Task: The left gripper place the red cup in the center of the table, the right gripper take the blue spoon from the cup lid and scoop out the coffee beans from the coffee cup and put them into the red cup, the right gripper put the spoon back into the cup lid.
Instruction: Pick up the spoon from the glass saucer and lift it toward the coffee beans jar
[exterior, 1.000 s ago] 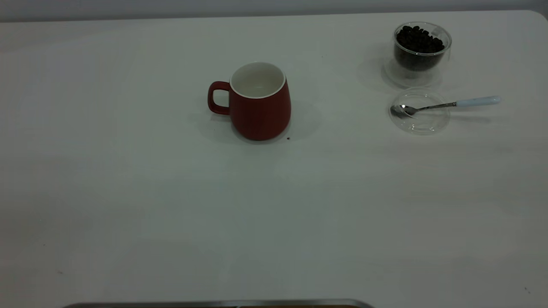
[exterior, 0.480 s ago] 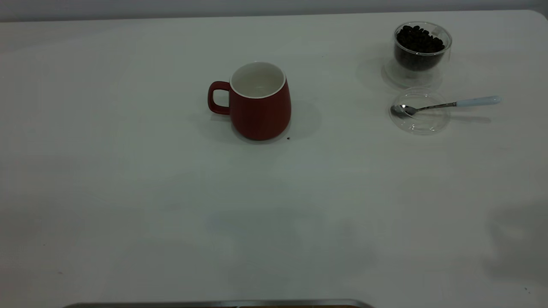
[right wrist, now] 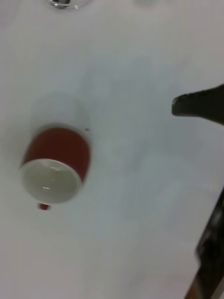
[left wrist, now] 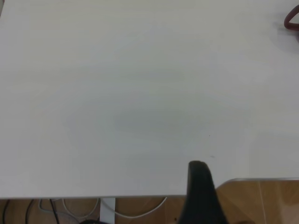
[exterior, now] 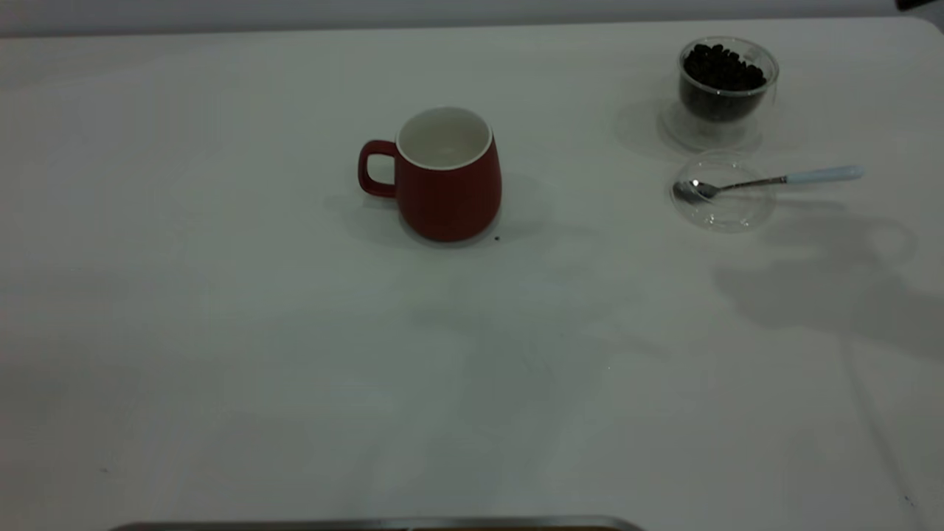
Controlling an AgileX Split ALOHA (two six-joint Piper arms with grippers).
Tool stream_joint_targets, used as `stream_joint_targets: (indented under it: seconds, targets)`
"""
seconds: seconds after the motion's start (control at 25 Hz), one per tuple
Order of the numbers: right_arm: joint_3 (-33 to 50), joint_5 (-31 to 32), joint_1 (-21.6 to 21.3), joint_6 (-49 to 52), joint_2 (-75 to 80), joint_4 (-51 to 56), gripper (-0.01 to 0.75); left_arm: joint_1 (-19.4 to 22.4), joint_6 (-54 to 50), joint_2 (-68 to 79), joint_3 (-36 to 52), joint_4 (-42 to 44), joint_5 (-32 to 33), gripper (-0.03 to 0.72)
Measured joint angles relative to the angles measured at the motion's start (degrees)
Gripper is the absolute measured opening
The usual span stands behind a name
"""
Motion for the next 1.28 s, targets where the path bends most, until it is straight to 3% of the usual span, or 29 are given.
stream_joint_targets:
  seconds: [0.32,0.8,1.28]
  targets:
    - [-0.27,4.4,-8.28,-8.86,12.17,10.83,0.601,0.0,0.07,0.0,0.0,0.0,0.0,0.587]
    - [-0.82,2.76,-8.74,-20.63,28.94,27.43,0.596,0.0,0.03,0.0,0.0,0.0,0.0,0.587]
    - [-0.82,-5.29,-8.81,-30.6,37.32,36.66,0.594,0.0,0.03,0.0,0.0,0.0,0.0,0.587]
